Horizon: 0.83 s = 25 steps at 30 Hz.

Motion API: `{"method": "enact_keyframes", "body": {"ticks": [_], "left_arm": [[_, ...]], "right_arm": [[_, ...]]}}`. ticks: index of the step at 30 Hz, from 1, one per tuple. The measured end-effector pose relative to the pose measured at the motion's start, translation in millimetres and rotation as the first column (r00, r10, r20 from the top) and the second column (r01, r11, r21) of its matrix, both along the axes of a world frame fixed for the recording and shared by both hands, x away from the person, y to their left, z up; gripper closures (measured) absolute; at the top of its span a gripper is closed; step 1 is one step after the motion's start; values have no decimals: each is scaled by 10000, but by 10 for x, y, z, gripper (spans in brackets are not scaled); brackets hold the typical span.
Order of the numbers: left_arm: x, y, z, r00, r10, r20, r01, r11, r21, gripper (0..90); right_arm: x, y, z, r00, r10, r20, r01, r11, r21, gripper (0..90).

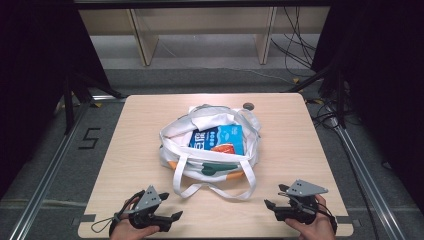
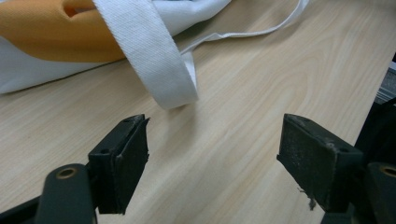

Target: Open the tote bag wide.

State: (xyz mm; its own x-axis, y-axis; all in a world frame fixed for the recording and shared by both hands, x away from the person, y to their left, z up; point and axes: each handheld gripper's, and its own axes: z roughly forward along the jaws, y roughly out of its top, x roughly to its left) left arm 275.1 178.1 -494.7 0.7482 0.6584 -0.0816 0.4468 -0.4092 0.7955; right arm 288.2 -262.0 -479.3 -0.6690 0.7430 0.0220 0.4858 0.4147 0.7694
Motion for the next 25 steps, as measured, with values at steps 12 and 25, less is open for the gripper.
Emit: {"method": "enact_keyframes", "body": {"ticks": [12, 25], "left_arm": [[-38, 37, -25, 10000, -21, -33, 21, 9999, 118, 224], [-12, 59, -50, 9998, 186, -32, -186, 9997, 171, 225]], "right_arm": [[-167, -11, -105, 9991, 365, -201, -365, 9993, -14, 268], [-159, -12, -124, 9993, 325, -179, -328, 9993, -183, 268]]}}
